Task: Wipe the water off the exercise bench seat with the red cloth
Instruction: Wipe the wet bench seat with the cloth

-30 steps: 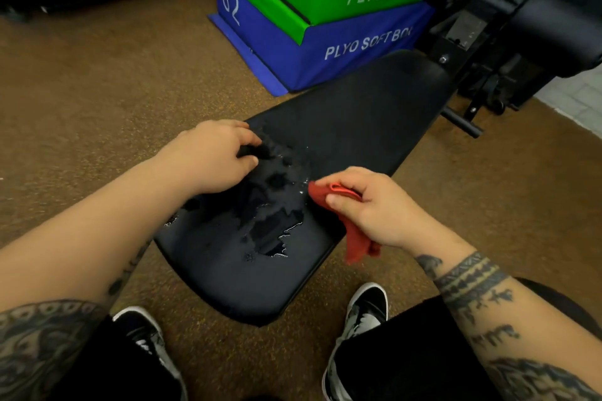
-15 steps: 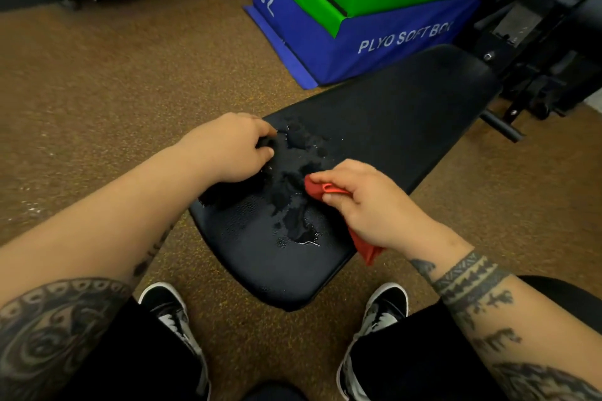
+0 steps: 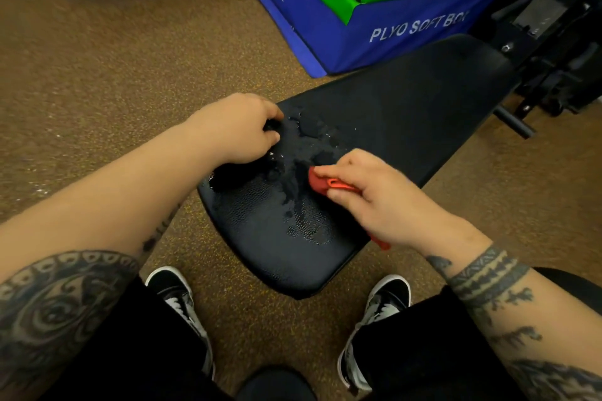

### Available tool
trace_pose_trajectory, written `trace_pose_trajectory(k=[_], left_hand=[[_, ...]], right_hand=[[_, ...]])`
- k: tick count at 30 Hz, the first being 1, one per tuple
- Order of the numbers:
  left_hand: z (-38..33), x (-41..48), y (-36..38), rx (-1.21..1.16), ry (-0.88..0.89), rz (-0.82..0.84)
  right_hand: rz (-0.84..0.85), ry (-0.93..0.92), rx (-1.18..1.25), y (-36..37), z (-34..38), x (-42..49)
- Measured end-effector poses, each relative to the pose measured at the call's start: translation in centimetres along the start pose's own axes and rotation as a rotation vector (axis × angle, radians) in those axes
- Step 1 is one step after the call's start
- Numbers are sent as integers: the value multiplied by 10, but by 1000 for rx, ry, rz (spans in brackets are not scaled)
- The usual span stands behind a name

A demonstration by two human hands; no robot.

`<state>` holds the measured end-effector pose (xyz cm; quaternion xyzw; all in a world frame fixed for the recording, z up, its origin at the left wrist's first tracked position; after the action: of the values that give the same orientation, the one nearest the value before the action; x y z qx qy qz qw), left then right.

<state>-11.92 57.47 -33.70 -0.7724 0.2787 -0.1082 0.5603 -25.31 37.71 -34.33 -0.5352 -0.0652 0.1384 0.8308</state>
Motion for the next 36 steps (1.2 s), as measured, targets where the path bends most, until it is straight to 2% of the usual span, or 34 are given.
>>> trace_pose_trajectory(k=[3, 6, 8, 12, 14, 21, 27, 28, 30, 33, 36], left_hand=[[3, -1, 2, 9, -44, 19], [2, -2, 2, 7, -51, 33], [2, -2, 0, 11, -59, 30], [1, -3, -5, 27, -60, 32], [0, -5, -8, 28, -66, 28], [-2, -5, -12, 49, -67, 26], [0, -7, -11, 37, -65, 31], [-1, -6, -11, 38, -64, 33], [-3, -6, -12, 48, -55, 35], [-5, -5, -13, 49, -50, 28], [-8, -6, -13, 26, -30, 24]], right_hand=[[28, -87, -157, 20, 30, 0], [162, -351, -66, 17, 41, -10], [194, -431, -2, 10, 39, -9], [4, -322, 0, 14, 50, 16], [-4, -334, -64, 29, 70, 23], [312, -645, -27, 36, 88, -7], [502, -506, -3, 3, 48, -21], [476, -447, 7, -6, 39, -18], [314, -369, 24, -19, 29, -4], [46, -370, -61, -13, 41, 19], [51, -440, -126, 18, 67, 26]])
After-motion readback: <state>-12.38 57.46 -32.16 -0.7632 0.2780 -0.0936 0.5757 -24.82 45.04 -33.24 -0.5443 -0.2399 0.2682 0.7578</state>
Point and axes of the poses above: each hand's wrist, its own x-axis towards the middle knuckle, its own y-axis out of the palm, z = x × y, the point moved 3 cm from there along x, towards the middle knuckle, and after that the axes turned 5 degrees about -x, right-handed, at the moved point
